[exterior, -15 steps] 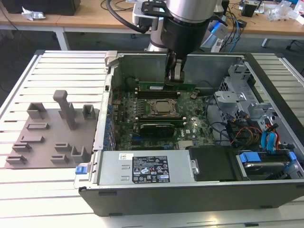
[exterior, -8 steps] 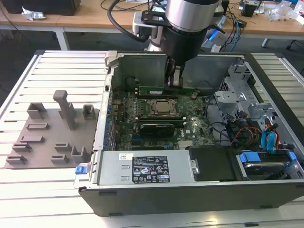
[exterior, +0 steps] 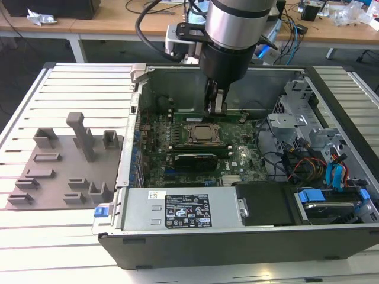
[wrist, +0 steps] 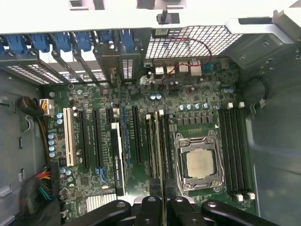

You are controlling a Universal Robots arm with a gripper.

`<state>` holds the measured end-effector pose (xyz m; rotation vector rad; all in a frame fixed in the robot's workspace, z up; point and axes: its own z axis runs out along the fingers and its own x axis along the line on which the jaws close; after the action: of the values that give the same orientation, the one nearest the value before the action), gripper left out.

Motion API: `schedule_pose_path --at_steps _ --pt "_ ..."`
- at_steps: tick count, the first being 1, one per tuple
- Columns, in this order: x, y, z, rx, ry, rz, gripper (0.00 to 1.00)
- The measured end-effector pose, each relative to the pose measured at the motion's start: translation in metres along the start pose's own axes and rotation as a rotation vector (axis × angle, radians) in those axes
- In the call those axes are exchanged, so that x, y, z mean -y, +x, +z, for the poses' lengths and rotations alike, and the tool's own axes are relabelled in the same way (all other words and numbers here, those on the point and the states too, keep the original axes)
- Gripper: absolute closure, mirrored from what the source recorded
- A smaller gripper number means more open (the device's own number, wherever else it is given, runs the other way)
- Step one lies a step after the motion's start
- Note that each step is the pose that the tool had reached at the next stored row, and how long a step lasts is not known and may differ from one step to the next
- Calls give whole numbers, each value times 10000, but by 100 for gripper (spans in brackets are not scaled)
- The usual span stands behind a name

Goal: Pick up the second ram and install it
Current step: 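Insert the second ram into the second slot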

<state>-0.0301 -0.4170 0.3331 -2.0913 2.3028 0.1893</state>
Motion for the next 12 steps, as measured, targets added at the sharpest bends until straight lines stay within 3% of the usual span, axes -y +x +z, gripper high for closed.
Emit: schedule_pose_path --at_steps 12 --pt "18 24 239 1 0 0 86"
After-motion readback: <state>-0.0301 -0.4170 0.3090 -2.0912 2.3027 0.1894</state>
